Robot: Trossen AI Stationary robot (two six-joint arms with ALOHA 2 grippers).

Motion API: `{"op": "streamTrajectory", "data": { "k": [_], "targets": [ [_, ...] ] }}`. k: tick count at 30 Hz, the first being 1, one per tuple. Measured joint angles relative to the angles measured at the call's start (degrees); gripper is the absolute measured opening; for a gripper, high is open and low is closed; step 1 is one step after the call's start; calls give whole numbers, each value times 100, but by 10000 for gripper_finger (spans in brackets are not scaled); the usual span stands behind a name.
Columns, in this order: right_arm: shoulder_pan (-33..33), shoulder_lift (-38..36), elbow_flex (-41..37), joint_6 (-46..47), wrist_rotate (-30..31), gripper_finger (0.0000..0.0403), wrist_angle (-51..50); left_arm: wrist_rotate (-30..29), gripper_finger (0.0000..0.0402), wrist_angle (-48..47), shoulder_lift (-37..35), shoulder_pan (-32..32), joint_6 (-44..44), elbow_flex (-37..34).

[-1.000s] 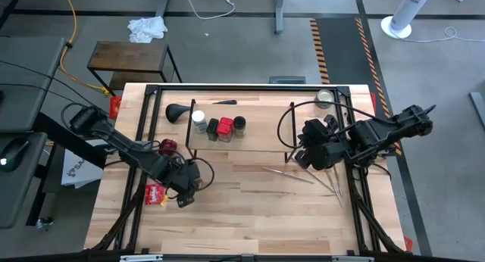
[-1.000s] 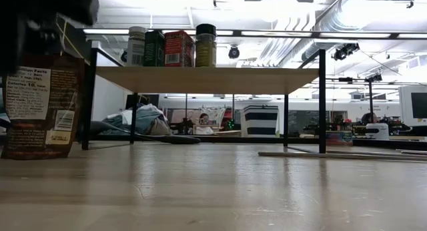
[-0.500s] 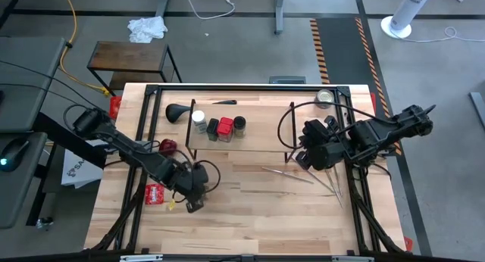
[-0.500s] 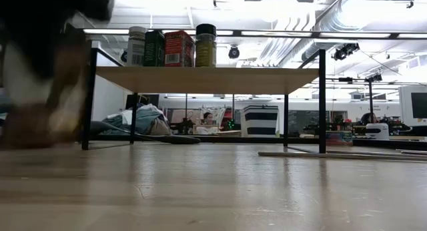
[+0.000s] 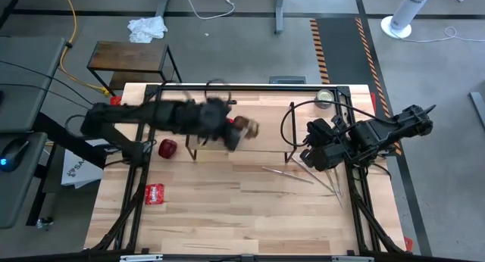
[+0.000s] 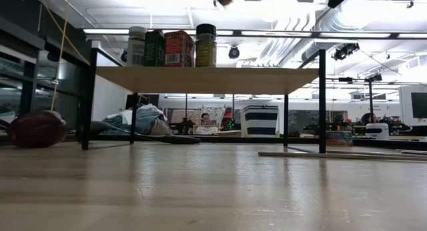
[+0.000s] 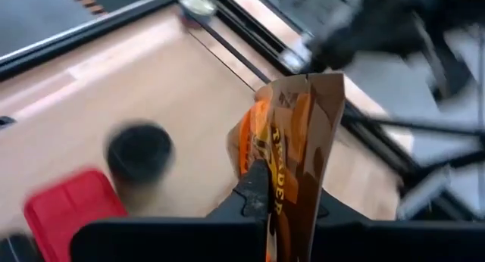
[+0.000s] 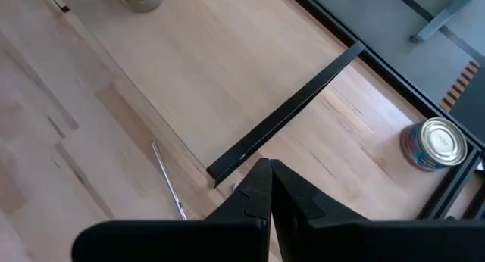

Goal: Shelf spices
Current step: Put the brown seasoning bottle on the shelf

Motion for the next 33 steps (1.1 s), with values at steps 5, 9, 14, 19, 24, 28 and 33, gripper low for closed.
{"op": "streamTrajectory", "data": {
  "k": [5, 9, 14, 19, 24, 28, 33],
  "targets": [
    [-2, 0, 0, 110, 5, 0, -13, 318, 1, -227, 680, 654, -387, 657],
    [-2, -2, 0, 131, 7, 0, -53, 496, 1, -246, 1237, 729, -463, 1072],
    [-2, -2, 0, 131, 8, 0, -69, 550, 1, -524, 1689, 720, -468, 1448],
    [-2, -4, 0, 131, 9, 0, -75, 249, 0, -800, 1850, 735, -628, 1471],
    [-2, -4, 0, 131, 7, 0, -72, 22, 0, -896, 1824, 742, -721, 1479],
    [-2, -4, 0, 131, 9, 0, -72, 179, 3, -904, 1817, 740, -643, 1479],
    [-2, -4, 0, 168, 7, 0, -72, 129, 29, -973, 1816, 729, -522, 1479]
  ]
}}
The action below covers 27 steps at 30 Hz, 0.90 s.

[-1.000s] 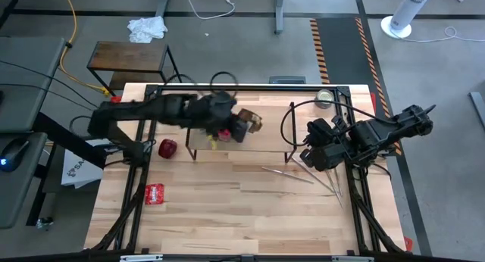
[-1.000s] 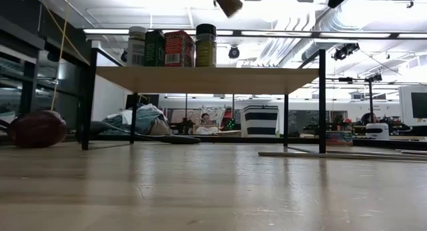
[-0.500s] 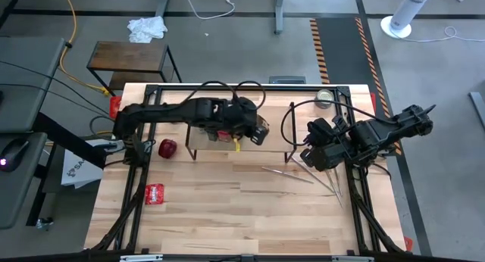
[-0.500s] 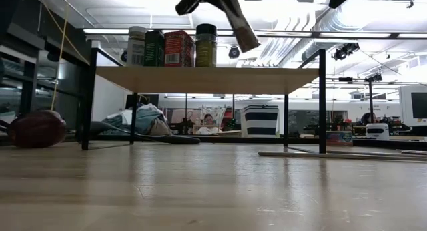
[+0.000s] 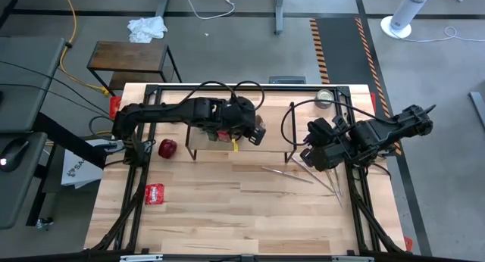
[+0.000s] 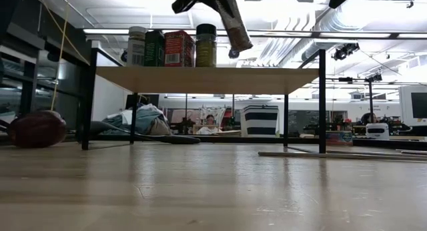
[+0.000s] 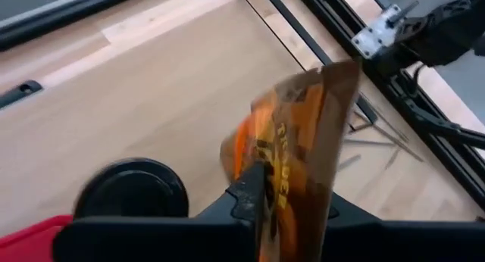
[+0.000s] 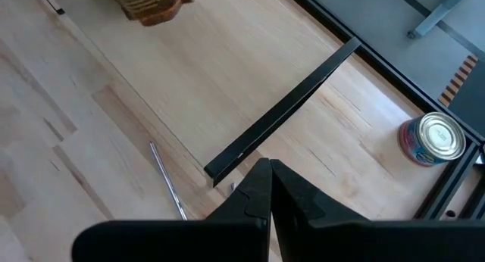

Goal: Shelf spices
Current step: Put the brown seasoning bottle on the shelf, then return to Home Position

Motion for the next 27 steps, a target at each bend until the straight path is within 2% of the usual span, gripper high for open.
{"op": "streamTrajectory", "data": {
  "k": [11, 14, 19, 22, 24, 27],
  "targets": [
    [-1, 0, 0, 68, 1, 0, 2, -296, 99, -35, -16, 13, 204, 0],
    [-1, 0, 0, 64, 0, 0, 2, -359, 116, 197, -117, 13, 355, 0],
    [-2, 0, 0, -154, -27, 0, 19, -338, 135, 733, -562, 8, 857, 0],
    [98, -18, -1, -436, -94, 0, 221, -195, 140, 777, -1006, -278, 1629, -16],
    [285, -59, 0, -670, -23, 0, 476, -520, 139, 619, -1341, -769, 2037, -133],
    [570, -152, 0, -828, 11, 0, 647, -1634, 129, 218, -1793, -1643, 1845, -597]
  ]
}}
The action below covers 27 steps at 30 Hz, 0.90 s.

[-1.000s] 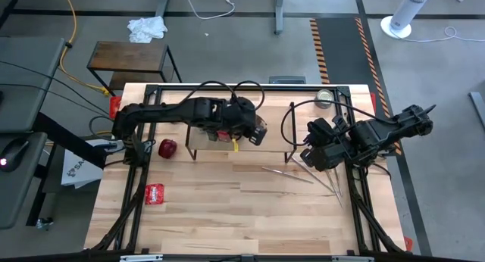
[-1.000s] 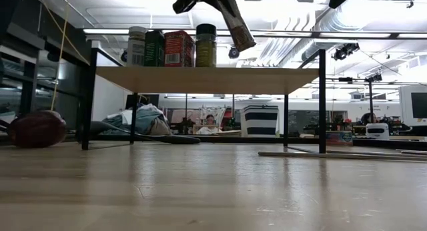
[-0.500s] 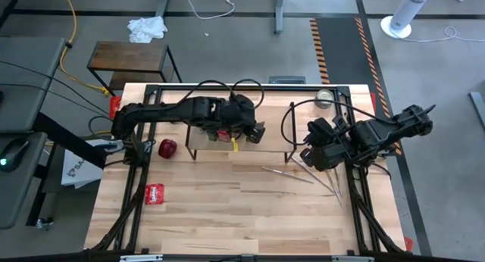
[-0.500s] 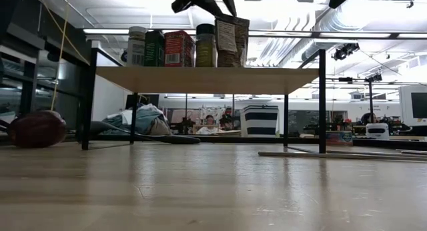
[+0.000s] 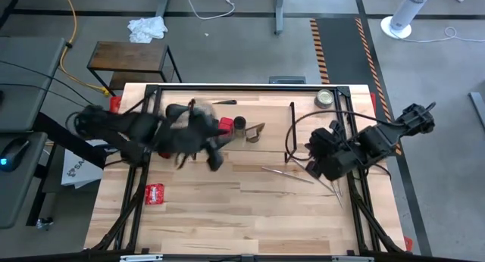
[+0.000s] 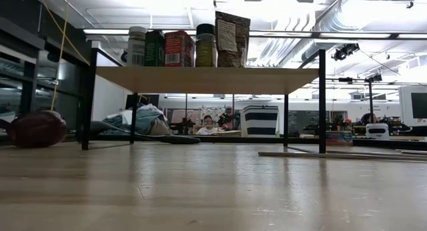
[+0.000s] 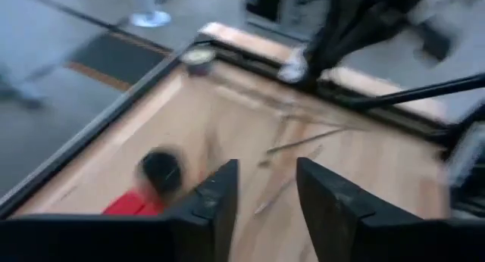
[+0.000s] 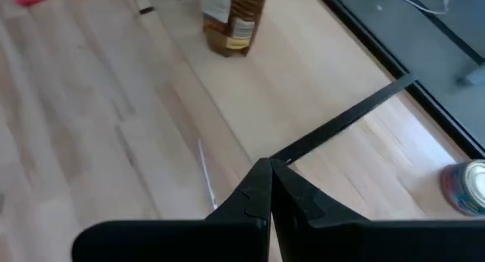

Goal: Shelf spices
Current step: Return to Home Position

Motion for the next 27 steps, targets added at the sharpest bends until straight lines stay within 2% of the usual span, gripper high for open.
{"op": "streamTrajectory", "data": {
  "k": [2, 5, 7, 9, 12, 15, 18, 20, 23, 27],
  "targets": [
    [168, -16, 0, 62, -12, 0, -76, -642, 114, -142, -393, -529, -501, -581],
    [372, -8, -1, 203, -314, 0, -333, -1037, 71, -37, -1080, -1157, -1504, -1713],
    [411, -10, 0, 330, -538, 0, -450, -1107, 31, 500, -1521, -1446, -1782, -2571],
    [486, -10, 0, 449, -712, 0, -520, -1092, 9, 1373, -1948, -1622, -1617, -3439],
    [575, -72, -2, 614, -793, 0, -472, -777, 9, 2962, -2535, -1643, -1035, -4662],
    [592, -343, -130, 879, -820, 0, -208, -322, 2, 4070, -3028, -1478, -688, -5862],
    [582, -874, -661, 1282, -816, 0, 625, -21, 1, 4904, -3631, -1306, -637, -6972],
    [584, -1255, -1067, 1576, -737, 0, 1263, 380, 1, 5468, -4118, -1224, -499, -7631],
    [582, -1657, -1561, 1869, -422, 0, 2055, 1056, 1, 6118, -4866, -1151, -230, -8451],
    [540, -1779, -1843, 1997, 267, 0, 2408, 1696, 1, 6169, -5775, -1131, -190, -9274]
  ]
}}
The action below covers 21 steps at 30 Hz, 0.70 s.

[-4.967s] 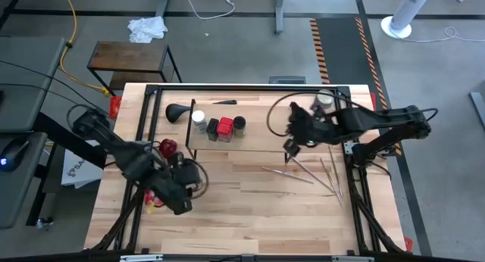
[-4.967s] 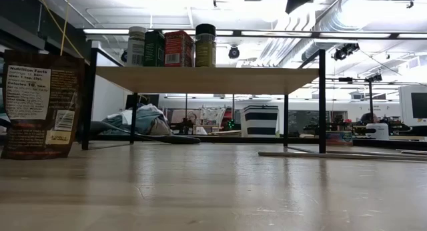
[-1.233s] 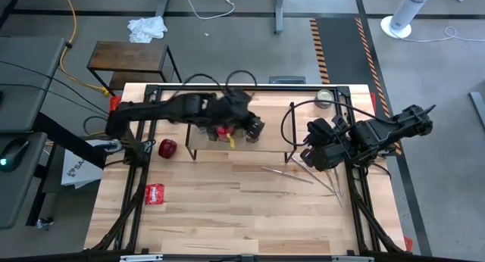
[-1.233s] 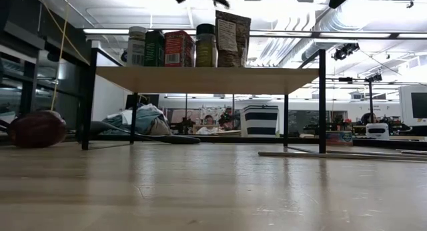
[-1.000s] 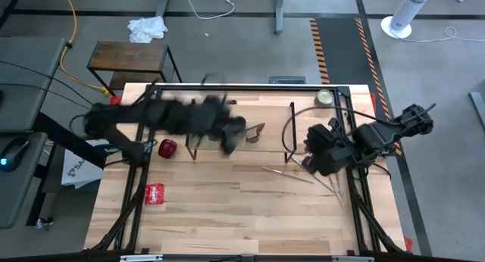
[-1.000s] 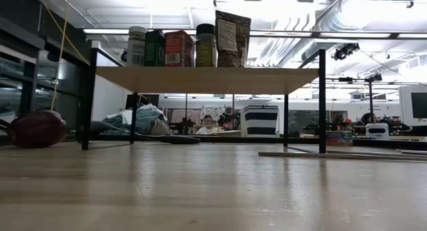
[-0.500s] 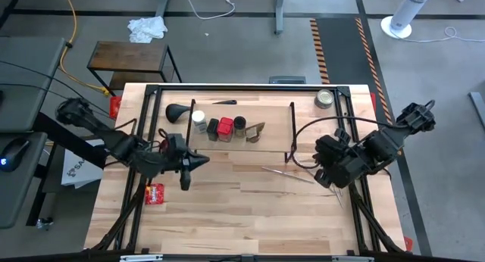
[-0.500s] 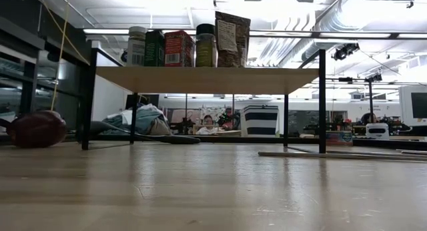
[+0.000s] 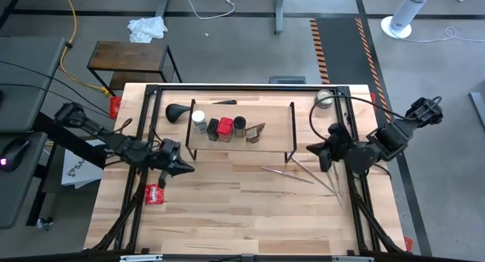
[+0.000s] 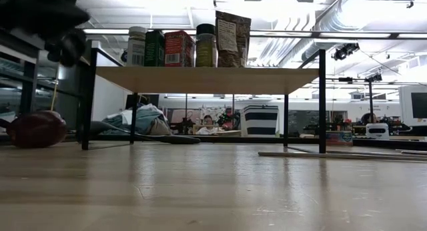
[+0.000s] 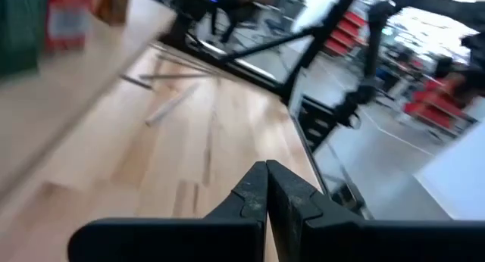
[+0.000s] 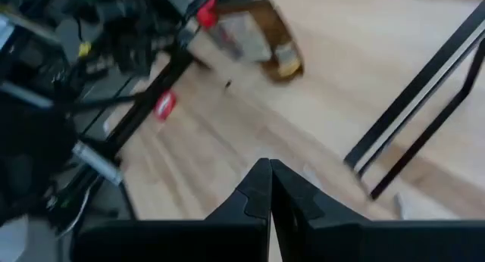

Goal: Shelf spices
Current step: Return to Home Position

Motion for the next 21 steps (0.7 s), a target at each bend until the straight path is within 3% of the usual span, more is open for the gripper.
{"op": "streamTrajectory", "data": {
  "k": [3, 9, 14, 21],
  "targets": [
    [-76, 66, -2, -103, 272, 0, -14, 233, 1, -12, -542, -2, 55, -446],
    [-235, 79, -2, -132, 79, 0, -371, 346, 0, -49, -1242, 0, 491, -1129],
    [-234, -40, -2, 13, 22, 0, -873, 460, 0, -334, -1436, 77, 839, -1140],
    [-234, -338, -2, -23, 270, 0, -1121, 1196, 0, -366, -1468, 671, 1371, -1139]
  ]
}}
